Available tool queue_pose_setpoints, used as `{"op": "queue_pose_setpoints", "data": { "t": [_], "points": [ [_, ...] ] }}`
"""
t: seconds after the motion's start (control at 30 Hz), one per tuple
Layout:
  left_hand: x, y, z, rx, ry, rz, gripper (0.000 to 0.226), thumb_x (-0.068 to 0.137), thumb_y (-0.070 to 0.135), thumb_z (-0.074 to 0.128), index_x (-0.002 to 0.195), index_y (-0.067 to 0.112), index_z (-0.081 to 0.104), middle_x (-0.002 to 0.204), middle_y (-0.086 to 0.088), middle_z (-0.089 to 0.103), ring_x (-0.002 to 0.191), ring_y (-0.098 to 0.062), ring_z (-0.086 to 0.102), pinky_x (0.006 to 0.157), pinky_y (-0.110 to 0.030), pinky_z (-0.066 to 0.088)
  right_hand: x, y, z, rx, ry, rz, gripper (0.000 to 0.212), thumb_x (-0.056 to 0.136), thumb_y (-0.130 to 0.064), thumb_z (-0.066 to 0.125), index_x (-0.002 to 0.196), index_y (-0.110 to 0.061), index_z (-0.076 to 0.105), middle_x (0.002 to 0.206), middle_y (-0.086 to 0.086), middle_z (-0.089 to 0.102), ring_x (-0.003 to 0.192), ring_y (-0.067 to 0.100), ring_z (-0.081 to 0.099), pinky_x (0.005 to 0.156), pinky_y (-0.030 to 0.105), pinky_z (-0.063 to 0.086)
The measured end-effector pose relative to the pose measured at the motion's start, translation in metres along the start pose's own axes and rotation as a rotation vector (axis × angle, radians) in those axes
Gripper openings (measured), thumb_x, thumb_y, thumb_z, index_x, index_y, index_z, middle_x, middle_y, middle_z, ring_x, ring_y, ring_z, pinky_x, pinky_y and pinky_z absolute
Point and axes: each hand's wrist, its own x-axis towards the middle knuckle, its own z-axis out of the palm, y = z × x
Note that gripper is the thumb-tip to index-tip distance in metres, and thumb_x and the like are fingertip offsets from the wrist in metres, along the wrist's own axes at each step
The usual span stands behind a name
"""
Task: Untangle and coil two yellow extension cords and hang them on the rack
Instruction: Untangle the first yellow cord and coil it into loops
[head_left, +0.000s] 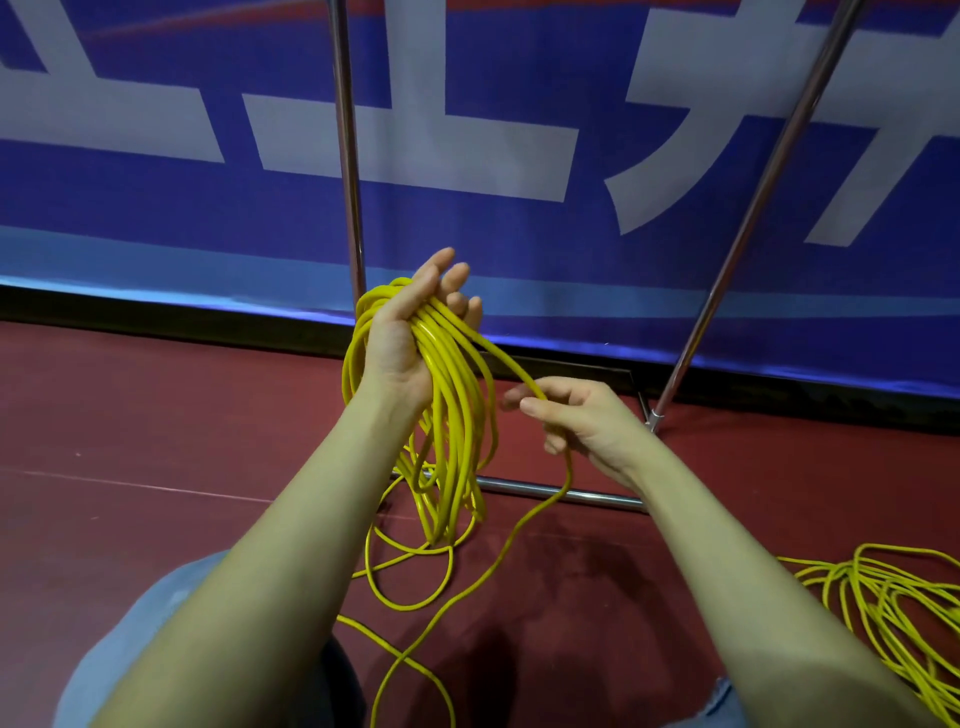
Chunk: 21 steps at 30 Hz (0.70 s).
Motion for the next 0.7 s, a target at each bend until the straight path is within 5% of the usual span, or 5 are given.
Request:
{"op": "queue_pose_setpoints", "data": {
  "t": [0.27,0.43,0.53,0.7],
  "points": [
    [-0.002,-0.001,0.002,-0.014,-0.006,0.04,0.019,0.098,0.013,0.043,0.101,0.009,0.062,0.076,-0.002,0.071,0.056,-0.009,0.064,0.067,-0.027,0.058,0.006,-0.006,0.02,-0.037,0.05,-0.05,0.013,0.089,-0.01,0.06,0.089,-0.021,0.067,0.074,0.002,0.062,0.042,0.005,0.028,0.044,0.019,0.025],
    [0.001,-0.001,0.0,0.009,-0.004,0.037,0.019,0.097,0.011,0.044,0.101,0.009,0.062,0.08,-0.004,0.072,0.064,-0.012,0.068,0.068,-0.028,0.058,0.009,-0.009,0.017,0.279,0.151,-0.117,0.012,0.093,-0.007,0.052,0.086,-0.008,0.061,0.063,0.0,0.046,0.039,0.002,0.025,0.038,0.014,0.015],
    [0.002,-0.006,0.0,0.068,0.004,0.004,0.017,0.096,0.01,0.045,0.095,0.008,0.061,0.072,-0.004,0.071,0.064,-0.014,0.069,0.068,-0.03,0.058,0.007,-0.013,0.015,0.217,0.12,-0.122,0.017,0.093,-0.008,0.053,0.081,-0.007,0.065,0.057,0.0,0.045,0.038,0.003,0.025,0.038,0.014,0.015],
    [0.005,-0.01,0.0,0.023,-0.019,-0.044,0.019,0.098,0.015,0.041,0.087,0.01,0.056,0.043,0.006,0.037,0.037,-0.006,0.037,0.052,-0.02,0.048,0.007,-0.008,0.014,0.1,0.089,-0.088,0.016,0.09,-0.007,0.057,0.077,-0.006,0.066,0.055,-0.001,0.048,0.04,0.005,0.035,0.036,0.015,0.026]
  ]
}}
